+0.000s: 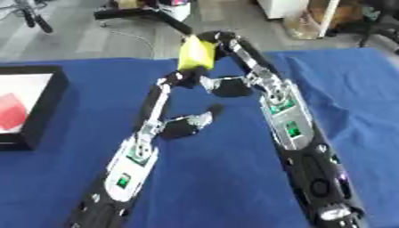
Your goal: Pick up the objects with one hand, pass them to the other hand, and then place them into the box on the other side of the table.
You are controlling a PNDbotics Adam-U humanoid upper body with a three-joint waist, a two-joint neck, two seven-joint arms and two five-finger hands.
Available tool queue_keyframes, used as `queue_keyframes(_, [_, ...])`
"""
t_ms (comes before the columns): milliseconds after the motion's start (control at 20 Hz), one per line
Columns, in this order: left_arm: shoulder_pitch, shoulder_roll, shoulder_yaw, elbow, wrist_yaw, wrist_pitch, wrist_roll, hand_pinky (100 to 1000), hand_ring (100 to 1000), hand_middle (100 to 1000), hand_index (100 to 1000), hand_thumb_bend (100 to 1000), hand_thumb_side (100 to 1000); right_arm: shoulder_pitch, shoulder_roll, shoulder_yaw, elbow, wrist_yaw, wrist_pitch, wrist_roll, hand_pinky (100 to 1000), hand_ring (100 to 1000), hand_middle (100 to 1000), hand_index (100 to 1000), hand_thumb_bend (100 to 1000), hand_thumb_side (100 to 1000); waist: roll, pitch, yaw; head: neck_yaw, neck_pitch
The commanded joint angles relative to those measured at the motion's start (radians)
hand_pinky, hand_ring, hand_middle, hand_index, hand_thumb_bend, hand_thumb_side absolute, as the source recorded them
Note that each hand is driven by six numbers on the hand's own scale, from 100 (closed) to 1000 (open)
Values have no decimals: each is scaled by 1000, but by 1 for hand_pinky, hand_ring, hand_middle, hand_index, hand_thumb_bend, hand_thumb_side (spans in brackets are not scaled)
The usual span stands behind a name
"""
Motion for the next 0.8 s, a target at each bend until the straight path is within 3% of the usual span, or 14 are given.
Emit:
queue_keyframes(50, [-38, -32, -18, 32, -26, -25, 44, 849, 673, 651, 809, 563, 441, -10, 32, 66, -88, -56, 19, 62, 727, 601, 545, 660, 100, 149, -16, 3, -1, 10, -2])
queue_keyframes(800, [6, -14, -12, 13, -116, -12, 113, 843, 648, 632, 798, 519, 387, 27, 7, 34, -122, -110, 92, 70, 716, 590, 538, 648, 100, 213, -19, 5, -15, -1, -2])
